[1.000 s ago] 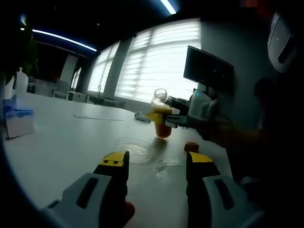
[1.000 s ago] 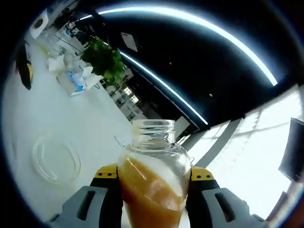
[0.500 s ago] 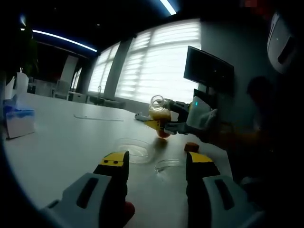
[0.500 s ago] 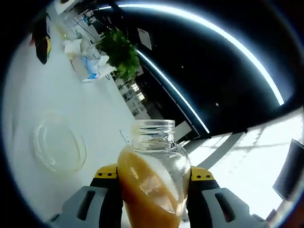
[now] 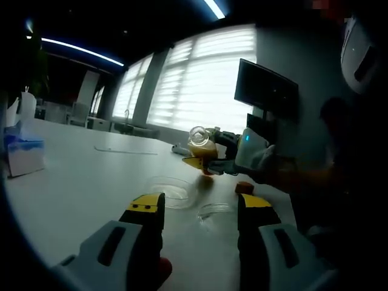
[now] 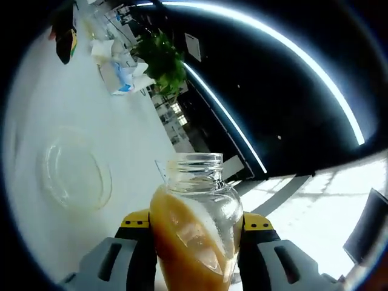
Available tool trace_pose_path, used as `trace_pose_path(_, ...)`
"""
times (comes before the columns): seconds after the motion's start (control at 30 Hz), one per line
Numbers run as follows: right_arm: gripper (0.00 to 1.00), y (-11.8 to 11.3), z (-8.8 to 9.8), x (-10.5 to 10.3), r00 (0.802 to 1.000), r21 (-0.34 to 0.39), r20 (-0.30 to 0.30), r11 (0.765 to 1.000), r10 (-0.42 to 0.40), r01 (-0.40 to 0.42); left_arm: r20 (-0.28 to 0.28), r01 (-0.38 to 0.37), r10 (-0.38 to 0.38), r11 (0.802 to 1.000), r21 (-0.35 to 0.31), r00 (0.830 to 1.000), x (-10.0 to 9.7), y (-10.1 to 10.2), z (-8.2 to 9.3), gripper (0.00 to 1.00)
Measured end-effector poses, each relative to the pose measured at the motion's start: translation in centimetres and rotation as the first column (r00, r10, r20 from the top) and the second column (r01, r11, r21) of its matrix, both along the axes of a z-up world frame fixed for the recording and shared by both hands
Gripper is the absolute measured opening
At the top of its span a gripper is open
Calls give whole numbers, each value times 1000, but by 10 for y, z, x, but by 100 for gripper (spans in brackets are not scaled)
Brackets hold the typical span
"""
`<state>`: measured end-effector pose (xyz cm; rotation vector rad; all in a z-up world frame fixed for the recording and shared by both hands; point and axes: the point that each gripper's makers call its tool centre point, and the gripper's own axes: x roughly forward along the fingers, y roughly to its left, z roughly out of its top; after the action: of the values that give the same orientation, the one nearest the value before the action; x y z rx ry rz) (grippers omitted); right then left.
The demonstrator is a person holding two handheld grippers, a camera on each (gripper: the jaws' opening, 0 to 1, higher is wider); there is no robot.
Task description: Open the Petri dish lid, place the lid on the table, pour the liquid culture medium into the Petri dish, pick up the Petri dish lid from the table, and close the Petri dish
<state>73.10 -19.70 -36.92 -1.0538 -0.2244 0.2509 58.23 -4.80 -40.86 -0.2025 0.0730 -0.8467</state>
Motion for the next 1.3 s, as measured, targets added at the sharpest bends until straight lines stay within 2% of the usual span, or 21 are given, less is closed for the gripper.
trace_pose_path(0.77, 48, 11, -16, -2, 1000, -120, 14, 993, 13, -11, 2, 1, -1, 1000, -1, 1000, -1, 0, 0, 40)
trace_pose_path(1.3, 48, 15, -24, -3, 1000, -177, 12, 984, 21, -19, 5, 4, -4, 1000, -3, 1000, -1, 0, 1, 40)
